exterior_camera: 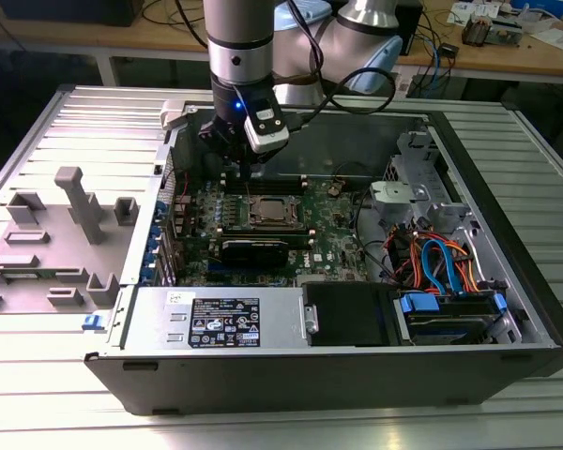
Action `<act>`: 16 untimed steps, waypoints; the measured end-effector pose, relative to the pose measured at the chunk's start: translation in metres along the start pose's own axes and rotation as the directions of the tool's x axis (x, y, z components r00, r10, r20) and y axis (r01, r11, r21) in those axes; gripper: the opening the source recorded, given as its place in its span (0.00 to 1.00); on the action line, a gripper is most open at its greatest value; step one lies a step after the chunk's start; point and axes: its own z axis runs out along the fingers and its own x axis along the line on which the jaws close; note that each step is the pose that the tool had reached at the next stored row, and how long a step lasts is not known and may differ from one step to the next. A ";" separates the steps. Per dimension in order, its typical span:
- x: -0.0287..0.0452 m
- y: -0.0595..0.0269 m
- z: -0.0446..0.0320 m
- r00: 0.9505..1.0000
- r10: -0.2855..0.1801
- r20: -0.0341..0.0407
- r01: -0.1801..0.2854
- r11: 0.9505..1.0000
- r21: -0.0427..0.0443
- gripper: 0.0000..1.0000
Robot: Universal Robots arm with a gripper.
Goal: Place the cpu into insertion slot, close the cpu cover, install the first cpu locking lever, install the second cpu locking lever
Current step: 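Install the first cpu locking lever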
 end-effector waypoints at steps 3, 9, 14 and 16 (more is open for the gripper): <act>0.0045 -0.0004 -0.0001 1.000 -0.018 -0.001 0.018 1.000 0.000 0.11; 0.0097 -0.0010 -0.0001 0.996 -0.092 -0.003 0.092 0.996 0.000 0.11; 0.0135 -0.0014 0.0005 0.989 -0.146 -0.006 0.146 0.989 -0.001 0.11; 0.0148 -0.0011 0.0006 0.986 -0.168 -0.007 0.168 0.986 -0.002 0.11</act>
